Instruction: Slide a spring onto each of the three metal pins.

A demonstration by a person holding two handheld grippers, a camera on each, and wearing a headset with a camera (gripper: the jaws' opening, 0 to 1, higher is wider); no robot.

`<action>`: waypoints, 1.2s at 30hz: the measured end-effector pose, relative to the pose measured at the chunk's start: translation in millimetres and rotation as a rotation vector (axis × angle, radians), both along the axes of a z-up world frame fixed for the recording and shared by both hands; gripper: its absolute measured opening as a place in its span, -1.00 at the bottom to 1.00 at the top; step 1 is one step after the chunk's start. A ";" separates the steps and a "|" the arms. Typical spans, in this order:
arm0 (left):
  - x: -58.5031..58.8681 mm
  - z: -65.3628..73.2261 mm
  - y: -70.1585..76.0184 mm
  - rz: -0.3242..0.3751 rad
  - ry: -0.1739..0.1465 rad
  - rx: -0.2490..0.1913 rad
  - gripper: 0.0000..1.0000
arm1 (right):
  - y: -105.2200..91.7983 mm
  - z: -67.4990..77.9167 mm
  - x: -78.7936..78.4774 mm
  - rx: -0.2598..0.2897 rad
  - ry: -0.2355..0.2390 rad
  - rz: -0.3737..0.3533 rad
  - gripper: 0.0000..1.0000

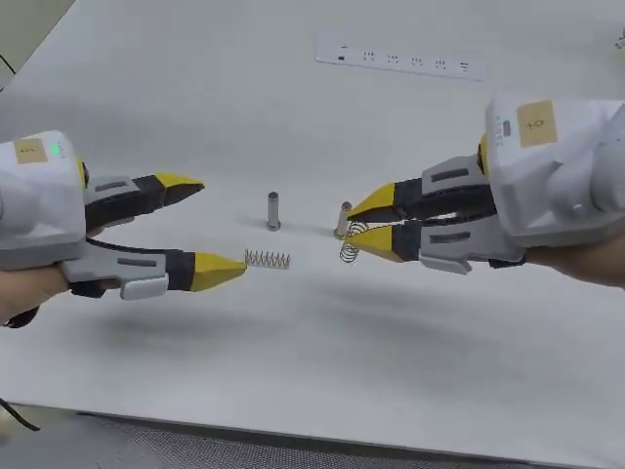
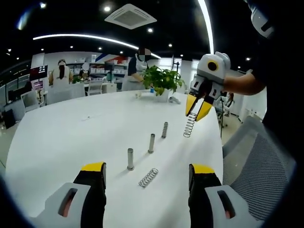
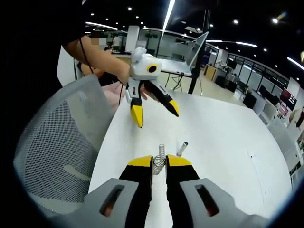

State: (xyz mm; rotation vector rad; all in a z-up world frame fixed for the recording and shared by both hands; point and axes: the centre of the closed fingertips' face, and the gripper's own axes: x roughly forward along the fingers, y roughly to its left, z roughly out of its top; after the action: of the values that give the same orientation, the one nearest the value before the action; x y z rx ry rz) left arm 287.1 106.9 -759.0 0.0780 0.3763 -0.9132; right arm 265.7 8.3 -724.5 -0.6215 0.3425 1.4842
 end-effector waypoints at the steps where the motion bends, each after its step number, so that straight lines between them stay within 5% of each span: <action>1: 0.0 0.0 0.1 0.004 0.001 -0.002 0.40 | -0.2 -0.4 0.1 -0.003 -0.002 0.001 -0.85; 16: -0.2 -3.9 5.3 0.049 0.017 -0.022 0.85 | -4.4 -5.7 4.2 -0.029 -0.014 0.003 -0.85; 36: 3.2 -4.6 5.0 0.059 0.018 -0.030 0.96 | -6.8 -10.1 15.2 -0.043 -0.020 -0.013 -0.85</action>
State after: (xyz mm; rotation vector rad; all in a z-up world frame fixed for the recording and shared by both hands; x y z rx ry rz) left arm 290.3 112.0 -763.6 0.0313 0.3792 -0.8618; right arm 280.9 1.5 -734.6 -0.6666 0.3628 1.4601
